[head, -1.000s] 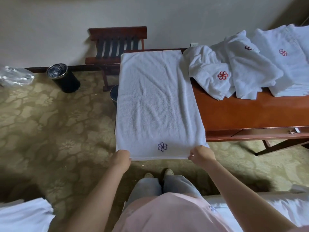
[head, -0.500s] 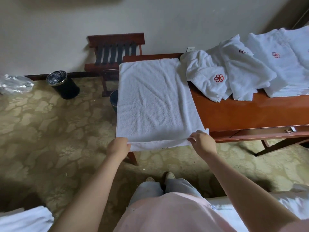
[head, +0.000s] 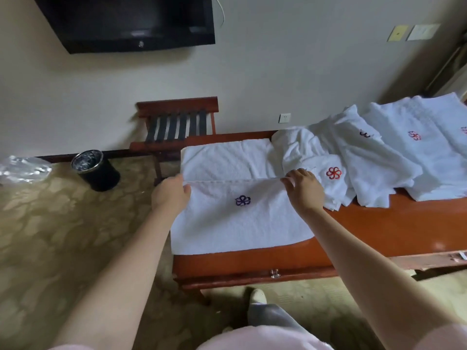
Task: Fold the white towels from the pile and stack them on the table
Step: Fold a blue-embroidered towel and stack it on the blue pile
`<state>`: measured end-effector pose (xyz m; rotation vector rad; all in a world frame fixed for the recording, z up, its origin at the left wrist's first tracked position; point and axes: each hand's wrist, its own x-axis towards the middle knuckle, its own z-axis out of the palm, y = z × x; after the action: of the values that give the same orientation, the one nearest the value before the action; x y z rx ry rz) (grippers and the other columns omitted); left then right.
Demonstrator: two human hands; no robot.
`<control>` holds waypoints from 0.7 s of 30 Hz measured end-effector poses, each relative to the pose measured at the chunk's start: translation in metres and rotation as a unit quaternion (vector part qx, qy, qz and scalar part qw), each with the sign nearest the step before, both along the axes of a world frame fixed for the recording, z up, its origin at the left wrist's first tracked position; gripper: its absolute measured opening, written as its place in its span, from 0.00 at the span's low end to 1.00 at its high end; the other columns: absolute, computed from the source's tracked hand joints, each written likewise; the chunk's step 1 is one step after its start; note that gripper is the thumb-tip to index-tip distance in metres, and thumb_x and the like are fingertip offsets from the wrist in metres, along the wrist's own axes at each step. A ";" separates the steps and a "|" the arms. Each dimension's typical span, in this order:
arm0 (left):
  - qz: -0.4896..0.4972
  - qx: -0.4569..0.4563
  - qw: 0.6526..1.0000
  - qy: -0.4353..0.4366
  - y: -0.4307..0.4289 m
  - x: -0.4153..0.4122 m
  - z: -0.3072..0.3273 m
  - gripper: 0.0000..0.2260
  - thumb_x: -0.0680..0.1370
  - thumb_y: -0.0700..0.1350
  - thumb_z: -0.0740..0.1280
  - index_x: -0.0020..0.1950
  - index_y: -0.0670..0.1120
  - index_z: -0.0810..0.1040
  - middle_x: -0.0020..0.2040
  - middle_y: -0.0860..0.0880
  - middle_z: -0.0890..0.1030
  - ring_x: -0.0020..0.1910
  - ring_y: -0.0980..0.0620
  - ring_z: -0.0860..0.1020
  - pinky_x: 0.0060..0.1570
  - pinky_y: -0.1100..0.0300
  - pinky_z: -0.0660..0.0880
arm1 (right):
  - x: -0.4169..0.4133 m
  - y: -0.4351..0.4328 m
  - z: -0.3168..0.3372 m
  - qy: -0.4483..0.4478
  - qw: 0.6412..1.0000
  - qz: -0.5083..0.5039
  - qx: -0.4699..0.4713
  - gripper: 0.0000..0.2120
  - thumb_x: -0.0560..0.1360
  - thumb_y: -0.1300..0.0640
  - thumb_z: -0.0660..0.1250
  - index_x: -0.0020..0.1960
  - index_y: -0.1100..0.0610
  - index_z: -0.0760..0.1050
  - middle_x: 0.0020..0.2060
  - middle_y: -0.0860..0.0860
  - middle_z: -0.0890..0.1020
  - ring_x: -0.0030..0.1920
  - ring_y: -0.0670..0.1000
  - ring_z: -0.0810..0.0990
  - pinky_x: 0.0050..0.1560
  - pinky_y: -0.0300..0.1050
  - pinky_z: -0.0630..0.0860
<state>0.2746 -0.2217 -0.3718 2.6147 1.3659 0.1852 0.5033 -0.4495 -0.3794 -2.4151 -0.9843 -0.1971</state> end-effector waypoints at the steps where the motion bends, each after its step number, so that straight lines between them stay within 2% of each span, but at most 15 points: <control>1: -0.002 0.005 1.000 0.000 0.010 0.009 0.002 0.09 0.81 0.49 0.58 0.47 0.45 0.71 0.44 0.46 0.77 0.43 0.44 0.77 0.38 0.56 0.75 | 0.010 0.010 0.002 -0.005 1.000 0.000 0.004 0.10 0.77 0.53 0.66 0.47 0.59 0.80 0.44 0.54 0.81 0.48 0.57 0.77 0.37 0.45 0.69; 5: 0.013 0.023 1.000 0.017 0.044 0.040 0.008 0.08 0.81 0.47 0.56 0.46 0.45 0.70 0.45 0.46 0.77 0.41 0.47 0.75 0.36 0.57 0.71 | 0.046 0.050 0.003 0.000 1.000 0.015 0.009 0.09 0.77 0.54 0.67 0.45 0.59 0.80 0.42 0.55 0.81 0.46 0.57 0.78 0.36 0.46 0.70; 9: 0.032 0.021 0.999 0.035 0.071 0.070 0.011 0.10 0.82 0.47 0.55 0.49 0.45 0.73 0.45 0.47 0.76 0.42 0.48 0.75 0.38 0.56 0.73 | 0.079 0.082 -0.002 0.002 1.000 0.026 -0.005 0.09 0.77 0.54 0.66 0.44 0.59 0.79 0.39 0.53 0.80 0.43 0.56 0.78 0.33 0.42 0.66; 13: 0.037 0.010 0.998 0.042 0.098 0.091 0.009 0.09 0.81 0.47 0.56 0.45 0.46 0.71 0.42 0.49 0.75 0.39 0.49 0.74 0.34 0.58 0.70 | 0.104 0.109 -0.003 0.014 0.999 0.031 -0.022 0.09 0.77 0.54 0.65 0.44 0.59 0.80 0.39 0.53 0.80 0.42 0.57 0.78 0.34 0.42 0.64; 18: 0.037 -0.005 0.998 0.050 0.134 0.114 -0.006 0.09 0.81 0.47 0.58 0.45 0.46 0.73 0.38 0.50 0.73 0.36 0.51 0.73 0.31 0.61 0.68 | 0.127 0.142 -0.006 0.006 0.999 0.030 -0.044 0.10 0.77 0.53 0.65 0.45 0.59 0.80 0.39 0.53 0.80 0.41 0.57 0.79 0.34 0.42 0.64; 21: 0.033 -0.019 0.998 0.053 0.156 0.127 -0.018 0.10 0.81 0.47 0.58 0.45 0.45 0.74 0.38 0.49 0.74 0.37 0.49 0.75 0.33 0.59 0.73 | 0.138 0.164 -0.009 0.003 0.998 0.025 -0.059 0.10 0.77 0.53 0.65 0.46 0.59 0.80 0.40 0.53 0.80 0.42 0.56 0.79 0.34 0.42 0.66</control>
<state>0.4017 -0.0661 -0.3901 2.5839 1.4756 0.0295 0.6413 -0.2855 -0.3888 -2.4917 -1.0812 -0.1180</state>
